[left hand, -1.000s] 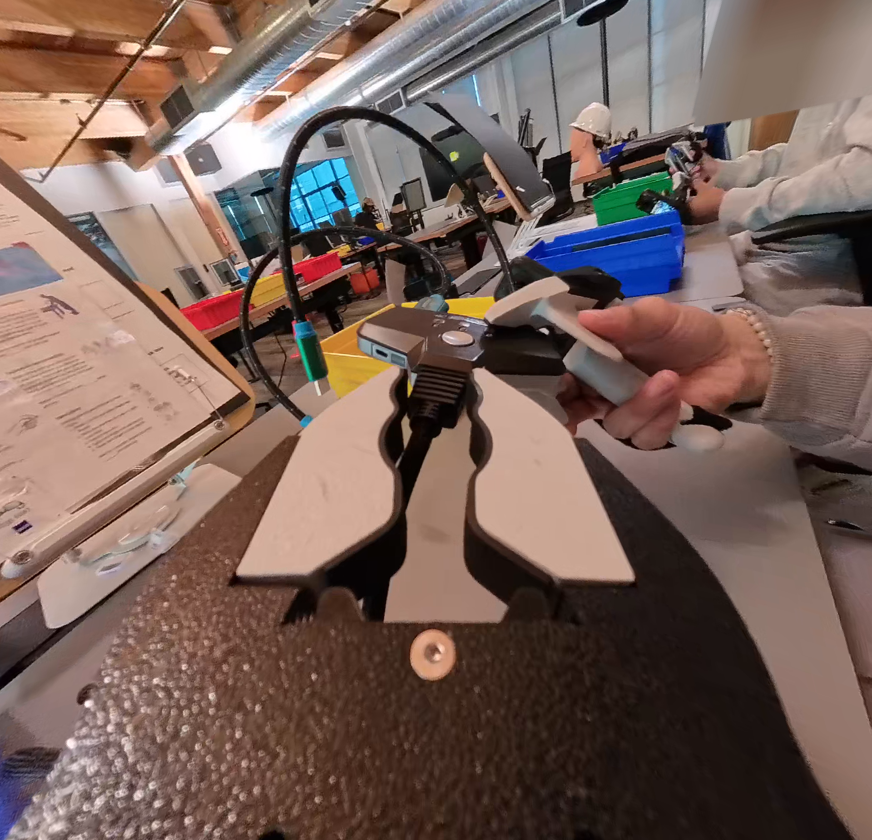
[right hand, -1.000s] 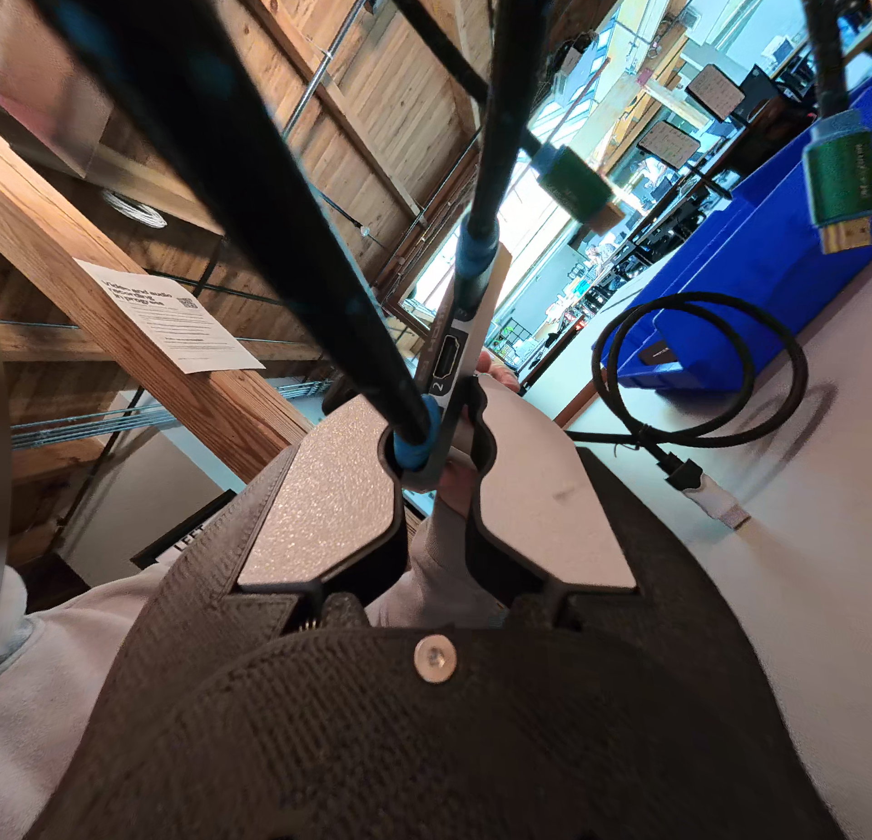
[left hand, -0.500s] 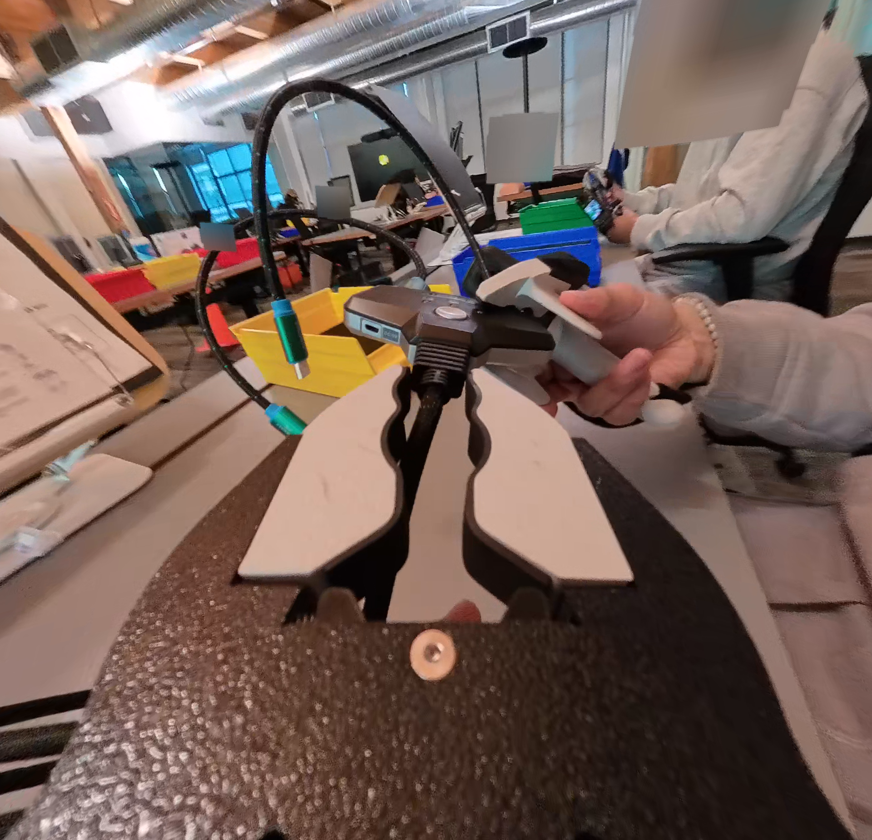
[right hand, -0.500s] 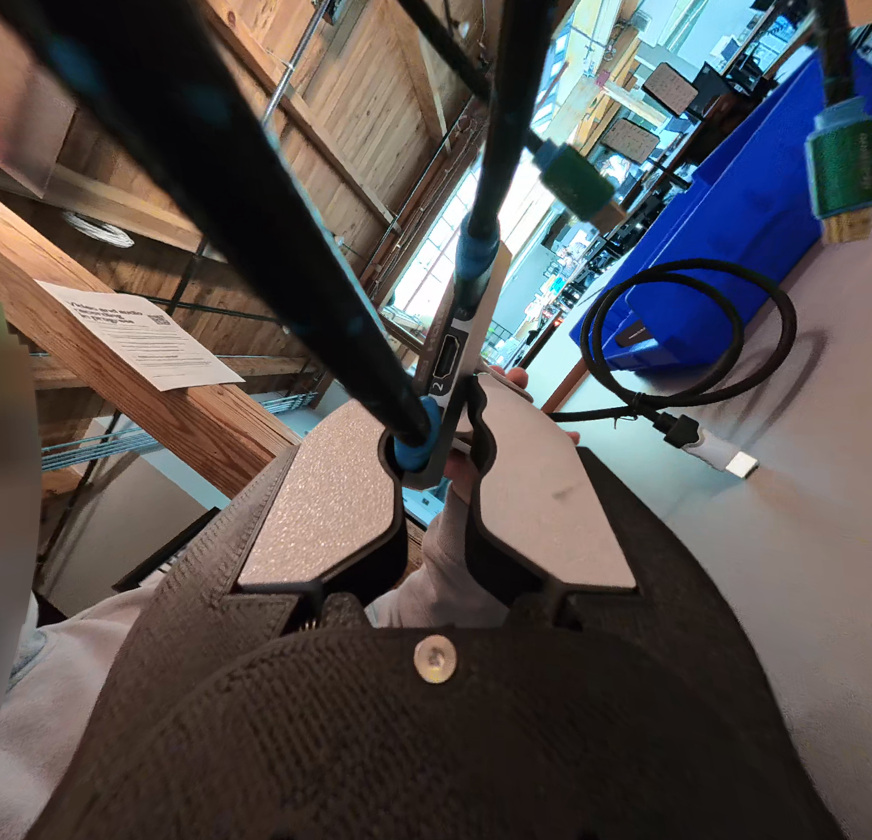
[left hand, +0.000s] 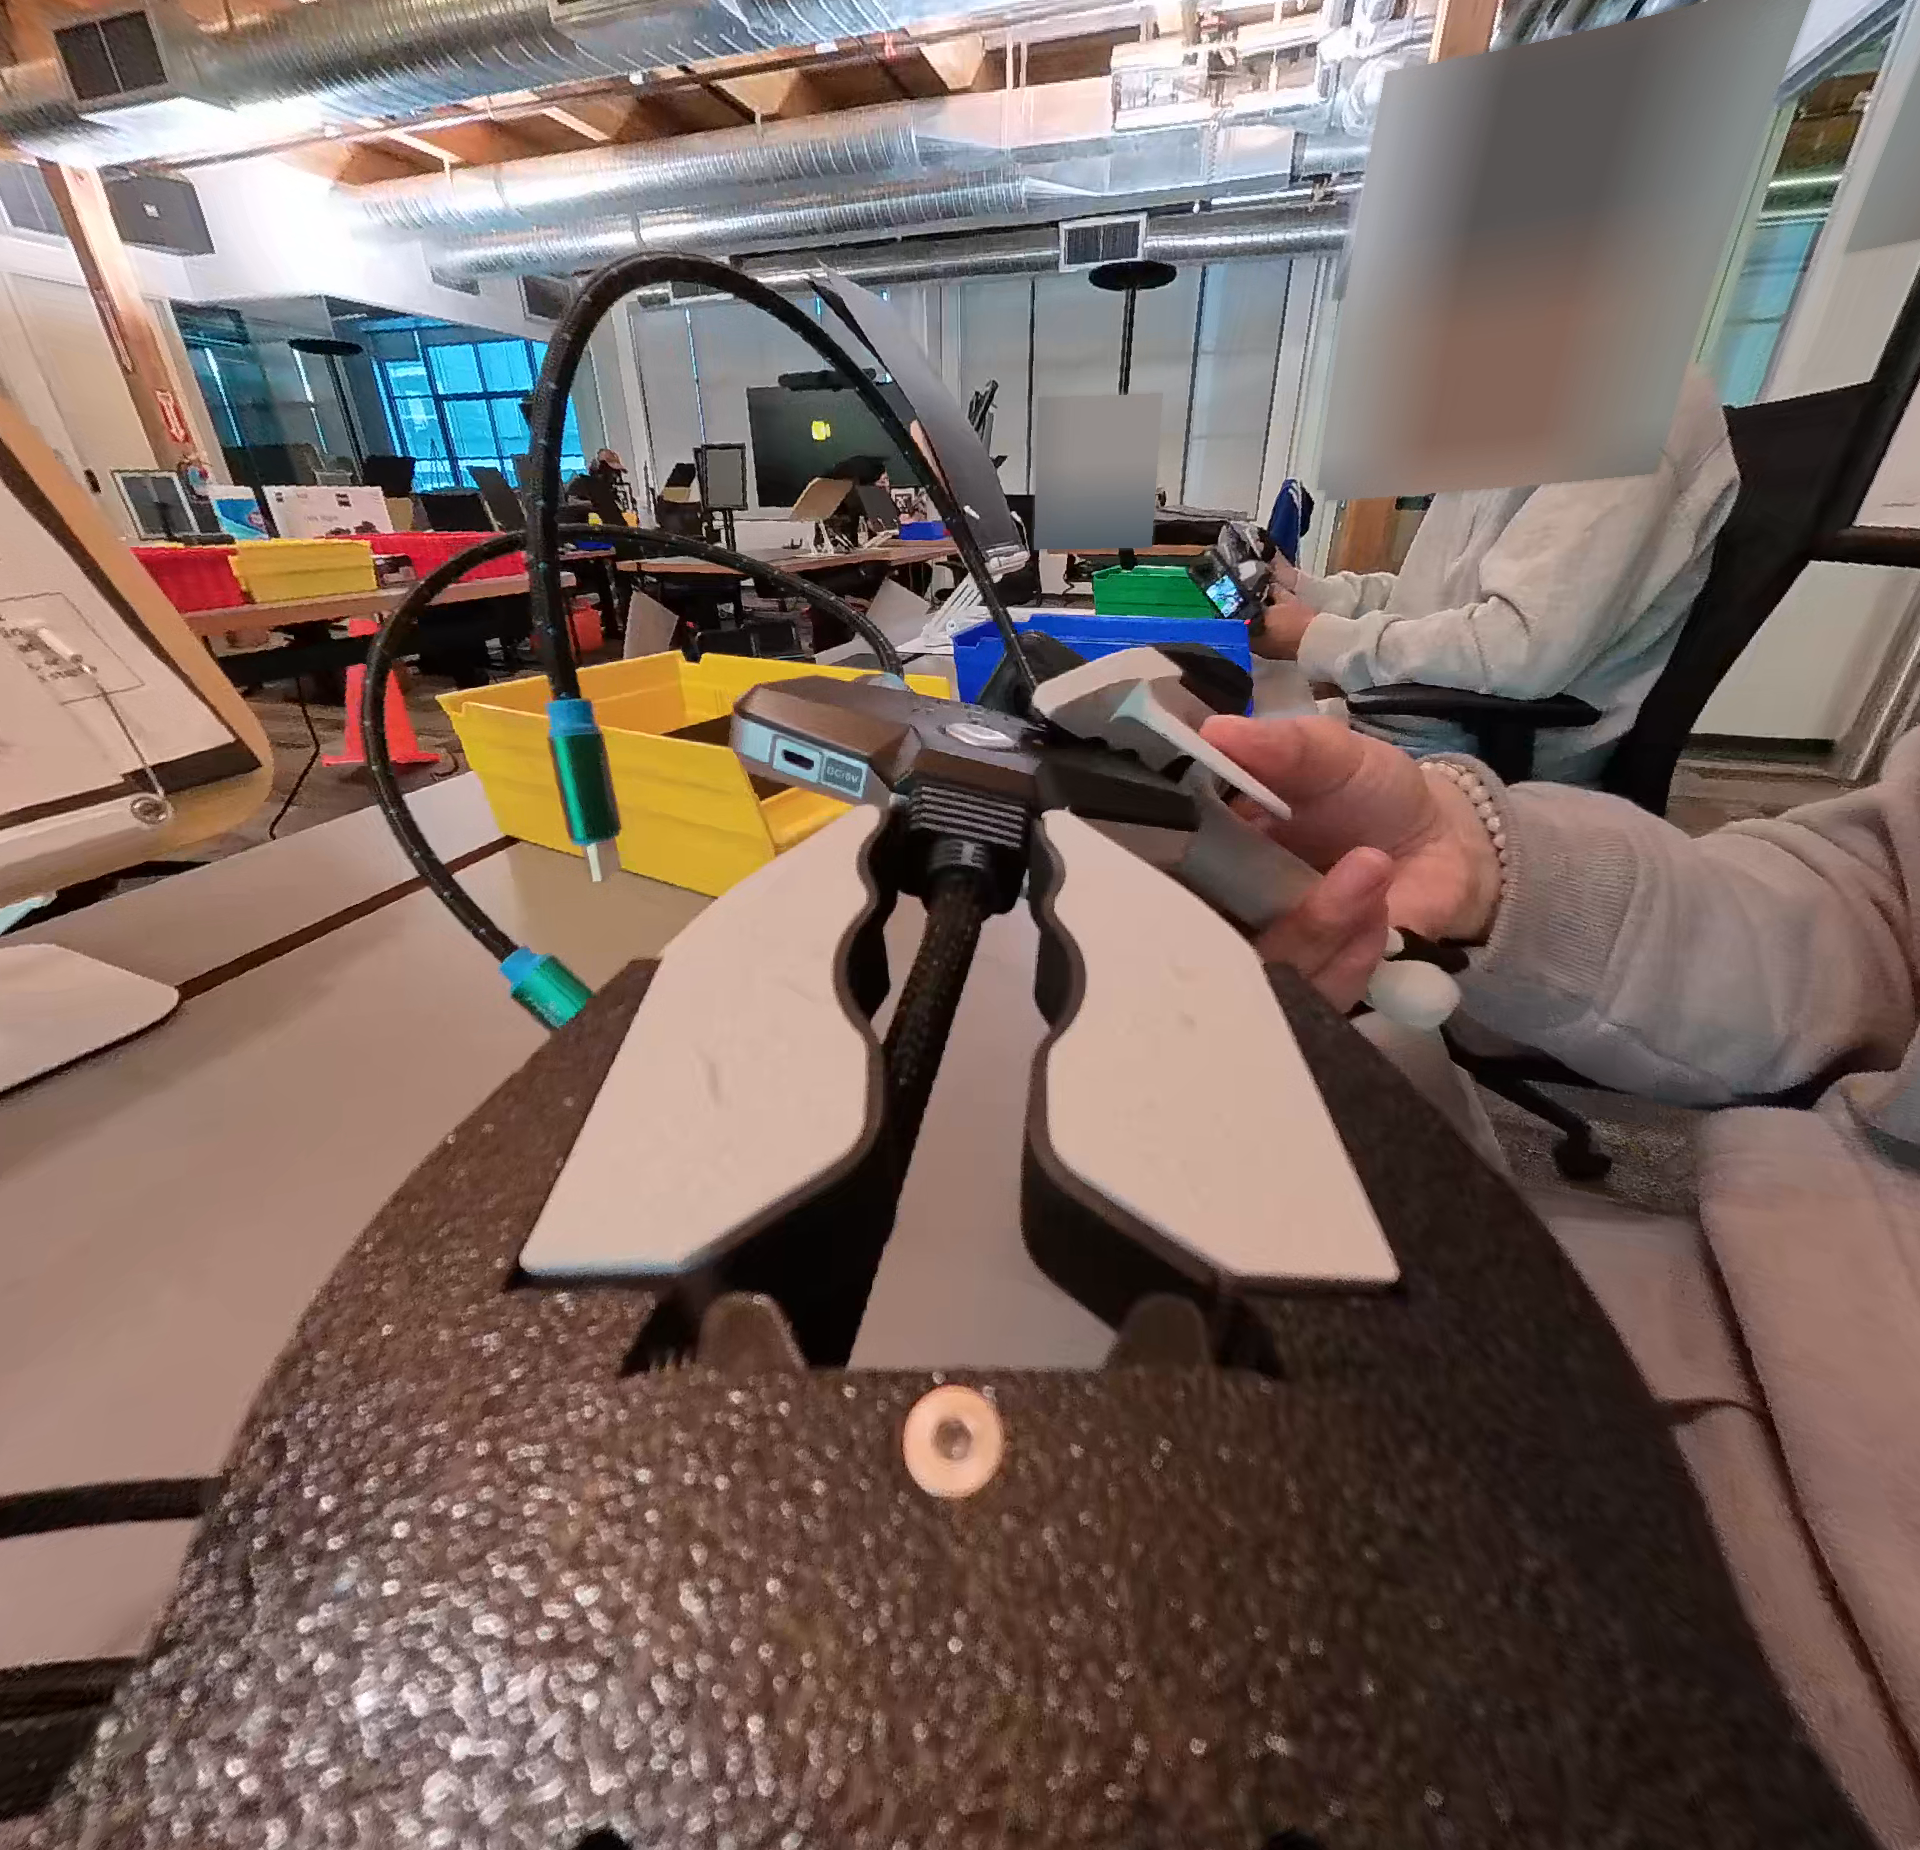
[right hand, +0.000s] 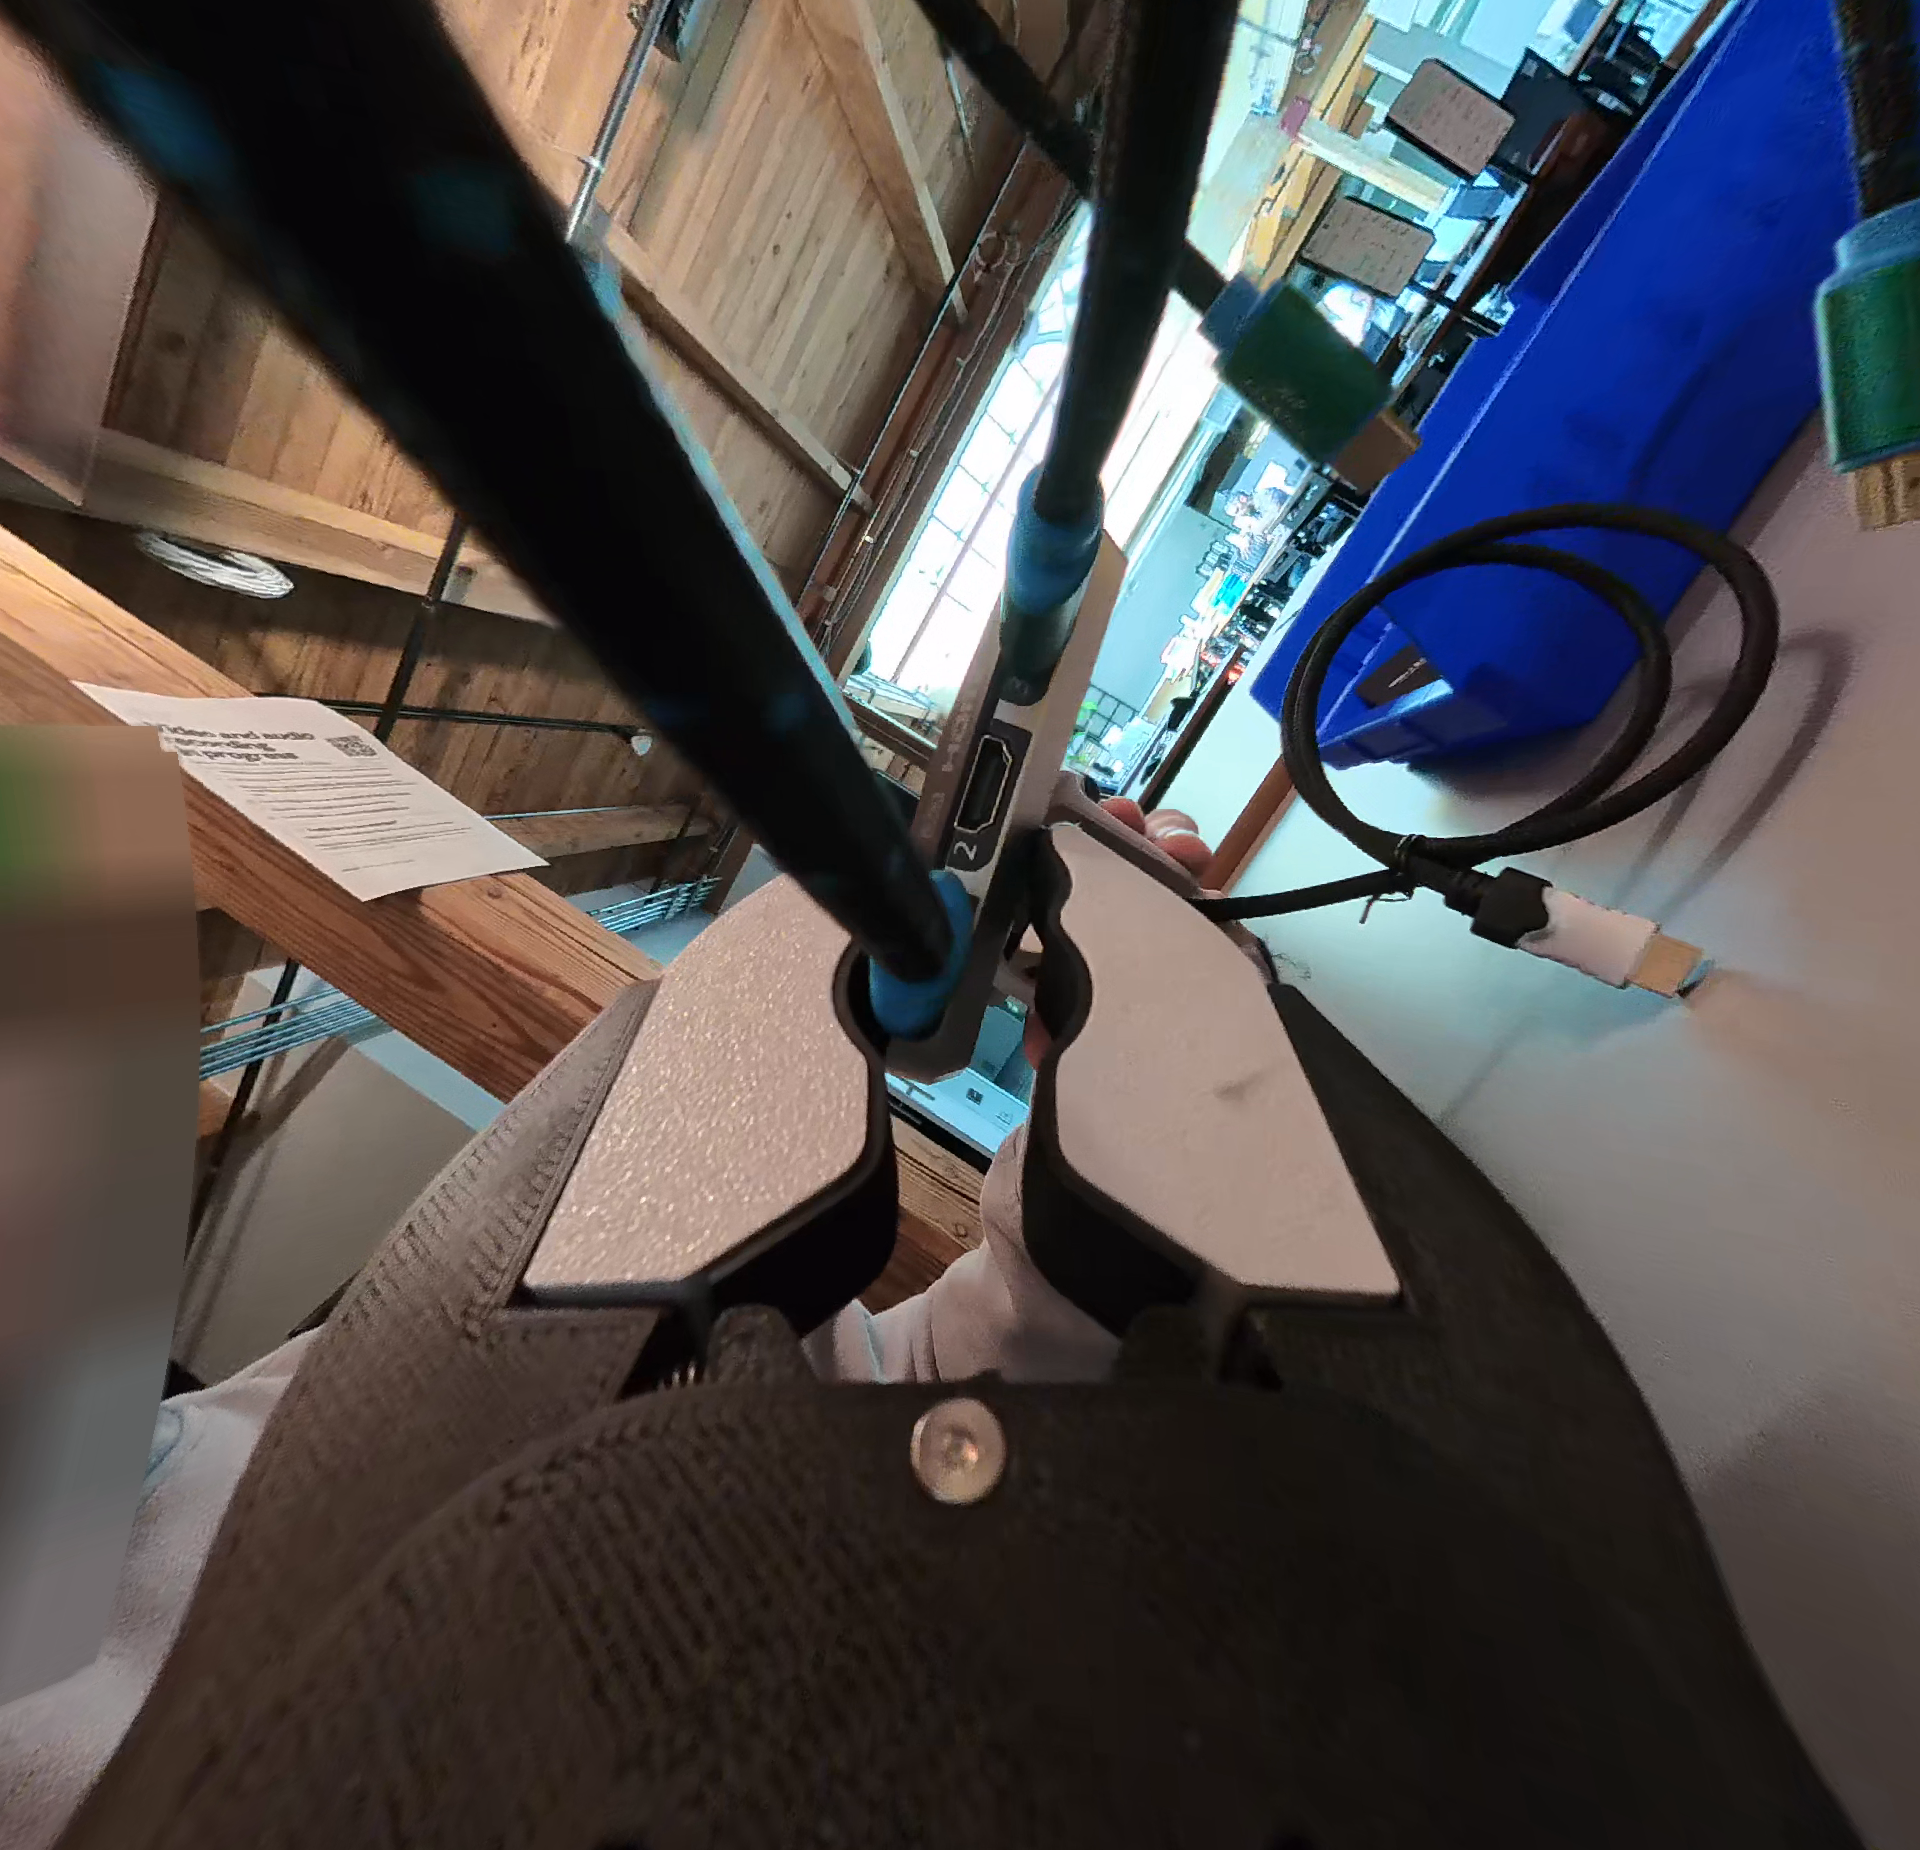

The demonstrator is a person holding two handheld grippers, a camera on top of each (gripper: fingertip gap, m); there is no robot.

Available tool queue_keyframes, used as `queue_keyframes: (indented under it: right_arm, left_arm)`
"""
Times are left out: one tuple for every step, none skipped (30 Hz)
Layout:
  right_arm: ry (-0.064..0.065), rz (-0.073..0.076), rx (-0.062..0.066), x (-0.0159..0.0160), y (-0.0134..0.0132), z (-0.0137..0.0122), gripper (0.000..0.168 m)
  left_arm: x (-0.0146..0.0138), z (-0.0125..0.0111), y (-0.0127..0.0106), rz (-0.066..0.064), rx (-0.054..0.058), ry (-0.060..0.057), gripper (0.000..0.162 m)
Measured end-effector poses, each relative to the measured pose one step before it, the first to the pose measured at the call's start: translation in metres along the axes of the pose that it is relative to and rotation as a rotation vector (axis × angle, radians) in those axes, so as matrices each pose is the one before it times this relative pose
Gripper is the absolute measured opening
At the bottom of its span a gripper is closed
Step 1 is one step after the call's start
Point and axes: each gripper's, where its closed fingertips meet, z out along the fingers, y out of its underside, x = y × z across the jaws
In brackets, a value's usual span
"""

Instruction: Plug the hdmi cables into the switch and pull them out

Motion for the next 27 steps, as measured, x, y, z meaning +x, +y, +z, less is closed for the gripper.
queue_keyframes:
  right_arm:
    - [0.0069, 0.0090, 0.0045, 0.00211, -0.00007, -0.00006, 0.025]
    - [0.0006, 0.0084, 0.0018, 0.00174, 0.00013, -0.00024, 0.025]
    - [0.0014, 0.0084, 0.0018, 0.00163, -0.00009, -0.00044, 0.025]
    - [0.0037, 0.0044, 0.0008, 0.00156, -0.00013, -0.00053, 0.025]
    - [0.0023, 0.0022, -0.0014, 0.00111, -0.00003, -0.00051, 0.025]
    - [-0.0018, 0.0042, -0.0006, 0.00034, 0.00022, -0.00005, 0.025]
    - [-0.0043, 0.0056, 0.0006, -0.00013, 0.00016, 0.00033, 0.025]
    - [-0.0035, 0.0035, -0.0026, -0.00027, 0.00050, 0.00045, 0.025]
    - [0.0002, -0.0014, -0.0050, 0.00014, 0.00045, 0.00032, 0.025]
    - [-0.0005, -0.0028, -0.0032, 0.00004, 0.00011, 0.00007, 0.025]
    - [-0.0010, 0.0016, 0.0005, 0.00003, 0.00008, 0.00002, 0.025]
    - [-0.0011, 0.0017, 0.0025, 0.00017, -0.00032, -0.00014, 0.024]
    - [-0.0018, 0.0011, 0.0035, 0.00054, -0.00075, -0.00046, 0.025]
    - [-0.0028, -0.0002, 0.0019, 0.00079, -0.00101, -0.00061, 0.025]
    - [-0.0001, -0.0074, -0.0016, 0.00098, -0.00100, -0.00071, 0.026]
    - [0.0024, -0.0197, -0.0065, 0.00051, -0.00053, -0.00053, 0.027]
    - [0.0025, -0.0388, -0.0164, -0.00092, 0.00067, -0.00002, 0.030]
    - [0.0028, -0.0627, -0.0343, -0.00210, 0.00239, -0.00028, 0.035]
    - [0.0144, -0.0771, -0.0512, -0.00171, 0.00360, -0.00127, 0.039]
    - [0.0460, -0.0828, -0.0684, 0.00169, 0.00435, -0.00288, 0.050]
    - [0.0579, -0.0976, -0.0935, 0.00297, 0.00637, -0.00526, 0.061]
    - [0.0595, -0.1042, -0.1113, 0.00277, 0.00892, -0.00771, 0.066]
    - [0.0749, -0.0986, -0.1049, 0.00449, 0.00813, -0.00947, 0.068]
    - [0.0938, -0.1005, -0.0772, 0.00657, 0.00403, -0.01067, 0.067]
    - [0.0903, -0.1010, -0.0302, 0.00514, -0.00231, -0.01104, 0.066]
    - [0.0638, -0.0968, -0.0014, 0.00076, -0.00715, -0.01073, 0.066]
    - [0.0597, -0.0979, 0.0219, -0.00039, -0.01225, -0.00997, 0.064]
  left_arm:
    - [-0.00109, -0.00044, 0.00215, -0.0049, -0.0013, 0.0000, 0.023]
    - [-0.00070, -0.00020, 0.00145, -0.0033, 0.0025, -0.0015, 0.023]
    - [-0.00051, -0.00016, 0.00174, 0.0061, -0.0018, -0.0048, 0.023]
    - [-0.00044, 0.00009, 0.00210, 0.0110, -0.0085, -0.0068, 0.023]
    - [-0.00026, 0.00007, 0.00162, 0.0086, -0.0095, -0.0044, 0.023]
    - [-0.00002, -0.00009, 0.00065, 0.0073, -0.0027, -0.0012, 0.023]
    - [0.00015, -0.00036, -0.00031, 0.0053, 0.0047, -0.0003, 0.023]
    - [0.00024, -0.00050, -0.00051, 0.0129, 0.0109, -0.0011, 0.023]
    - [0.00020, -0.00061, 0.00003, 0.0151, 0.0095, -0.0021, 0.022]
    - [0.00025, -0.00029, 0.00024, 0.0135, 0.0081, -0.0020, 0.023]
    - [0.00011, -0.00012, 0.00028, 0.0096, 0.0074, -0.0017, 0.022]
    - [0.00007, 0.00010, 0.00018, 0.0091, 0.0039, -0.0028, 0.023]
    - [-0.00038, 0.00039, 0.00054, -0.0004, -0.0027, -0.0037, 0.023]
    - [-0.00050, 0.00090, 0.00052, -0.0091, -0.0066, -0.0041, 0.023]
    - [-0.00081, 0.00103, 0.00069, -0.0119, -0.0075, -0.0054, 0.023]
    - [-0.00111, 0.00108, 0.00034, -0.0158, -0.0042, -0.0063, 0.022]
    - [-0.00113, 0.00059, -0.00024, -0.0223, 0.0002, -0.0036, 0.022]
    - [-0.00183, -0.00044, -0.00108, -0.0282, 0.0035, -0.0029, 0.022]
    - [-0.00367, -0.00165, -0.00164, -0.0285, 0.0077, -0.0099, 0.022]
    - [-0.00514, -0.00297, -0.00230, -0.0311, 0.0140, -0.0135, 0.022]
    - [-0.00613, -0.00390, -0.00289, -0.0375, 0.0184, -0.0162, 0.022]
    - [-0.00566, -0.00404, -0.00305, -0.0289, 0.0188, -0.0132, 0.022]
    - [-0.00443, -0.00398, -0.00220, -0.0139, 0.0141, -0.0082, 0.022]
    - [-0.00322, -0.00321, -0.00142, -0.0019, 0.0089, -0.0080, 0.022]
    - [-0.00176, -0.00229, -0.00081, 0.0025, 0.0035, -0.0027, 0.022]
    - [-0.00033, -0.00139, -0.00051, 0.0050, 0.0003, 0.0024, 0.022]
    - [0.00081, -0.00037, -0.00015, 0.0049, -0.0028, 0.0067, 0.022]
